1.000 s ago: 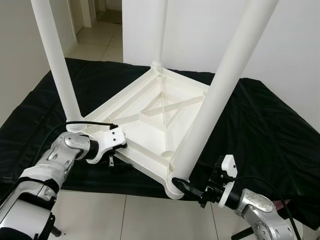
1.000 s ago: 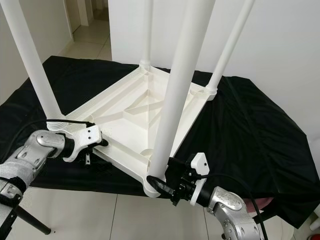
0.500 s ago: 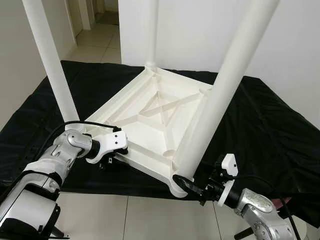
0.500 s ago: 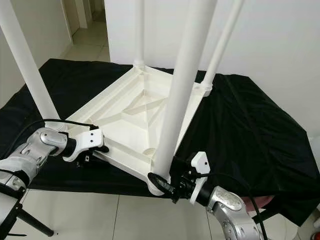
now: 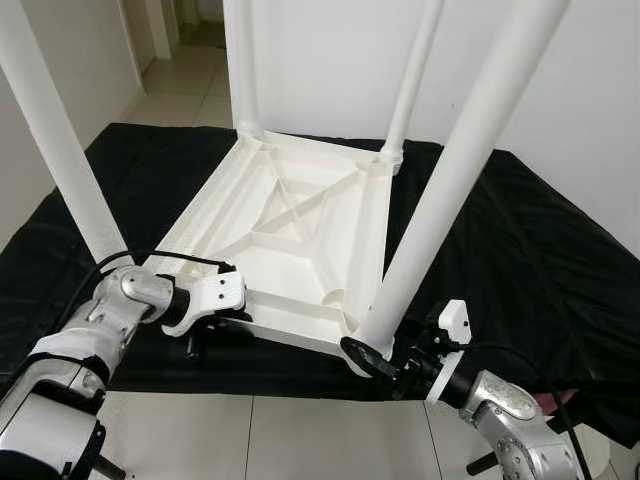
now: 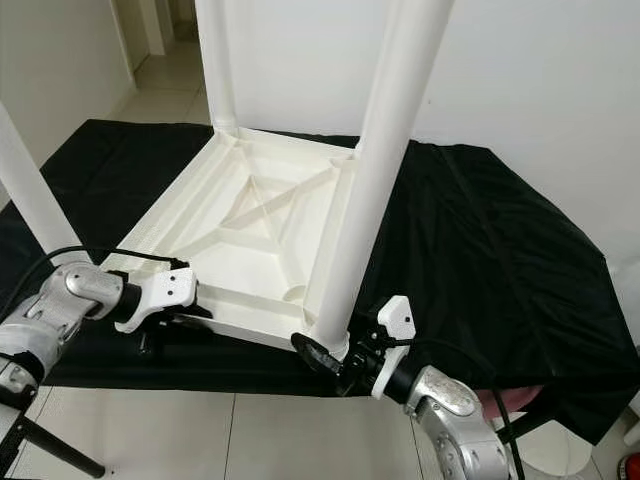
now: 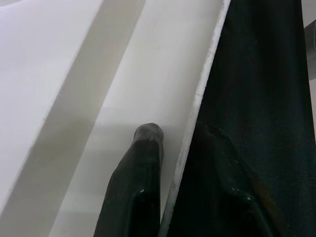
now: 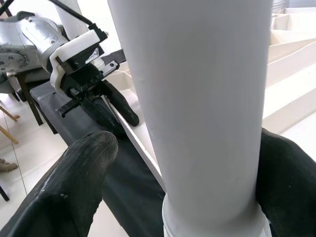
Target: Building children table
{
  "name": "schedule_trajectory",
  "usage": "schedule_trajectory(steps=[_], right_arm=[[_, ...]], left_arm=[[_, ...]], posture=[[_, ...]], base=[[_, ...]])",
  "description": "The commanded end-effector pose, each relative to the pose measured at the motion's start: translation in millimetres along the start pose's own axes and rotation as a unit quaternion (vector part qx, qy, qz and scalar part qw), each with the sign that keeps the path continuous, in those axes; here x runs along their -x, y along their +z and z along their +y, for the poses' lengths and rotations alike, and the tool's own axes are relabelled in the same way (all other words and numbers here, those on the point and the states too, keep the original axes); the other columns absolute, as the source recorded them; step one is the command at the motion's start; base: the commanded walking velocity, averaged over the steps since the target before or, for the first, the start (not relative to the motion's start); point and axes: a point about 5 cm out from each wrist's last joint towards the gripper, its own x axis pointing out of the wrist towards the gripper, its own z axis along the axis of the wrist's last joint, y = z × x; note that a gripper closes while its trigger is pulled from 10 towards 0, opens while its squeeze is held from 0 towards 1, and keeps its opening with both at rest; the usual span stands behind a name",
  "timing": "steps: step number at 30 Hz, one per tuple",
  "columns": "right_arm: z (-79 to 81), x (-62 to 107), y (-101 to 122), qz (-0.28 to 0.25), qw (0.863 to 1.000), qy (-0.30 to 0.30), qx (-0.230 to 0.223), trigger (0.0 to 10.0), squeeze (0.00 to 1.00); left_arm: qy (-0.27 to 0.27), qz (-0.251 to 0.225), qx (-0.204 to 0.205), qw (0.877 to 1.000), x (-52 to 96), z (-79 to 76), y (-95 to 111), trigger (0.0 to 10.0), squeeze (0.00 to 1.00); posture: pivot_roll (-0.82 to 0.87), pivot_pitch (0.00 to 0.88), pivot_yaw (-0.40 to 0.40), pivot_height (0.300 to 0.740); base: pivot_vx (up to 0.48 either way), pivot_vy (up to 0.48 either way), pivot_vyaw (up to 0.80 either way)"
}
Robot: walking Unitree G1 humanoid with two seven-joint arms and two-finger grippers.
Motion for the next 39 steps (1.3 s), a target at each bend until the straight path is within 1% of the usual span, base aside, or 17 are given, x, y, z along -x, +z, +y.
schedule_trajectory(steps=[1,5,8,10,11,16,19,20,21,24,25,27,28,31,36,37,39], right_arm=[[2.8,-5.3,-0.8,0.0,1.0,0.013,0.0,10.0,0.0],[-0.8,-6.6,0.5,-0.005,1.0,0.0,0.005,10.0,0.0],[-14.1,-12.6,5.7,-0.021,0.998,-0.055,0.014,10.0,0.0],[-17.1,-14.4,7.1,-0.027,0.997,-0.068,0.015,10.0,0.0],[-17.1,-14.4,7.1,-0.027,0.997,-0.068,0.015,10.0,0.0],[-32.1,-22.2,8.5,-0.034,0.99,-0.133,0.014,10.0,0.0],[-35.8,-23.2,9.3,-0.037,0.989,-0.146,0.015,10.0,0.0],[-37.8,-23.1,9.8,-0.038,0.987,-0.152,0.015,10.0,0.0],[-39.3,-21.8,9.5,-0.038,0.987,-0.158,0.012,10.0,0.0],[-40.6,-18.1,8.2,-0.038,0.985,-0.165,0.013,10.0,0.0],[-41.0,-16.2,7.2,-0.038,0.985,-0.169,0.013,10.0,0.0],[-41.1,-15.1,6.6,-0.037,0.985,-0.17,0.014,10.0,0.0],[-40.9,-14.3,6.1,-0.037,0.985,-0.17,0.017,10.0,0.0],[-39.9,-14.2,5.6,-0.038,0.985,-0.168,0.024,10.0,0.0],[-40.1,-15.8,5.0,-0.037,0.985,-0.168,0.03,10.0,0.0],[-40.1,-16.8,4.7,-0.034,0.985,-0.167,0.036,10.0,0.0],[-40.0,-17.5,4.5,-0.032,0.985,-0.166,0.04,10.0,0.0]], left_arm=[[0.052,0.003,0.064,0.997,9.4,-2.5,-19.3,0.0,0.0],[0.078,-0.002,0.081,0.994,12.5,-1.4,-22.0,0.0,0.0],[0.132,-0.028,0.101,0.986,13.5,5.8,-16.4,0.0,0.0],[0.142,-0.036,0.103,0.984,12.6,7.3,-13.4,0.0,0.0],[0.142,-0.036,0.103,0.984,12.6,7.3,-13.4,0.0,0.0],[0.141,-0.059,0.093,0.984,2.6,6.3,0.6,0.0,0.0],[0.139,-0.062,0.088,0.984,0.6,6.0,4.4,0.0,0.0],[0.135,-0.069,0.079,0.985,-0.7,5.0,8.3,3.3,0.0],[0.13,-0.077,0.07,0.986,-1.9,3.4,11.7,10.0,0.0],[0.126,-0.086,0.055,0.987,-2.4,1.1,15.4,10.0,0.0],[0.125,-0.093,0.057,0.986,-1.8,0.8,16.9,10.0,0.24],[0.125,-0.099,0.059,0.985,-1.2,0.6,17.7,10.0,0.24],[0.122,-0.105,0.065,0.985,0.0,0.3,19.2,10.0,1.0],[0.118,-0.123,0.063,0.983,5.5,-0.4,27.0,10.0,1.0],[0.113,-0.13,0.054,0.984,11.1,-3.4,34.9,10.0,1.0],[0.111,-0.134,0.047,0.984,14.5,-5.5,39.3,10.0,0.0],[0.11,-0.137,0.042,0.984,16.7,-7.0,42.3,10.0,0.0]], posture=[[0.02,0.0,-0.051,0.74],[0.02,0.0,-0.048,0.74],[0.02,0.0,-0.052,0.74],[0.02,0.0,-0.052,0.74],[0.02,0.0,-0.052,0.74],[0.02,0.0,-0.054,0.74],[0.02,0.0,-0.05,0.74],[0.02,0.0,-0.05,0.74],[0.01,0.0,-0.049,0.74],[0.01,0.0,-0.049,0.74],[0.01,0.0,-0.049,0.74],[0.01,0.0,-0.048,0.74],[0.01,0.0,-0.048,0.74],[0.01,0.0,-0.048,0.74],[0.01,0.0,-0.05,0.74],[0.01,0.0,-0.051,0.74],[0.01,0.0,-0.051,0.74]], base=[[0.0,0.0,0.0],[0.0,0.0,0.0],[0.0,0.0,0.0],[0.0,0.0,0.0],[0.0,0.0,0.0],[0.0,0.0,0.0],[0.0,0.0,0.0],[0.0,0.0,0.0],[0.0,0.0,0.0],[0.0,0.0,0.0],[0.0,0.0,0.0],[0.0,0.0,0.0],[0.0,0.0,0.0],[0.0,0.0,0.0],[0.0,0.0,0.0],[0.0,0.0,0.0],[0.0,0.0,0.0]])
